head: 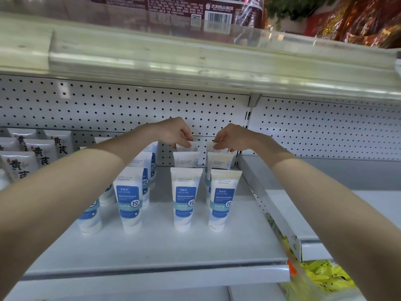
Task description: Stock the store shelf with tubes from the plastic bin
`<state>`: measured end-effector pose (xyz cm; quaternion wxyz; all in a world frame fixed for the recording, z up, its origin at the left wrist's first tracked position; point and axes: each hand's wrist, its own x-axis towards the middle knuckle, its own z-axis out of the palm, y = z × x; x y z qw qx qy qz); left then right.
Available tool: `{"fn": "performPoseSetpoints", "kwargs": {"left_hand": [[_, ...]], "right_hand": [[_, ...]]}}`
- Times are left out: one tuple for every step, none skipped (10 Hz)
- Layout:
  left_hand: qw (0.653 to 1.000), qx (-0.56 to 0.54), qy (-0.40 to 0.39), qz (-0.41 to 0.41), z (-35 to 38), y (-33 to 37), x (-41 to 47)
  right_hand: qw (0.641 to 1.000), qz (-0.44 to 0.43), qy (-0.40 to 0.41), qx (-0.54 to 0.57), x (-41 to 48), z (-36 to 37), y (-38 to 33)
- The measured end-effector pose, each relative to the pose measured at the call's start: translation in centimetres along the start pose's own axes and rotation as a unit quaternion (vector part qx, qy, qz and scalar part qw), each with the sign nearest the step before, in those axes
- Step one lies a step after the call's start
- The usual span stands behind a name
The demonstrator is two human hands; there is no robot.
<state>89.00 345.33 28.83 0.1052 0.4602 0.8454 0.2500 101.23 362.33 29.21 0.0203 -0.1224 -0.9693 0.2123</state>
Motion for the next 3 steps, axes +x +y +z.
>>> {"fn": "performPoseSetpoints", "kwargs": {"left_hand": [[1.0, 0.024, 0.009, 0.009, -0.5, 0.4, -0.5], [0.999, 0.027, 0.014, 0.014, -1.1, 0.6, -1.1], [0.999, 0.024, 0.022, 0.005, -1.9, 1.1, -2.2]], "right_hand": [[1.0, -0.007, 0.004, -0.014, -0.5, -0.6, -0.5], [0.999, -0.018, 0.017, -0.021, -0.8, -1.3, -0.9], [0.999, -0.023, 0.036, -0.029, -1.6, -1.9, -1.8]]}}
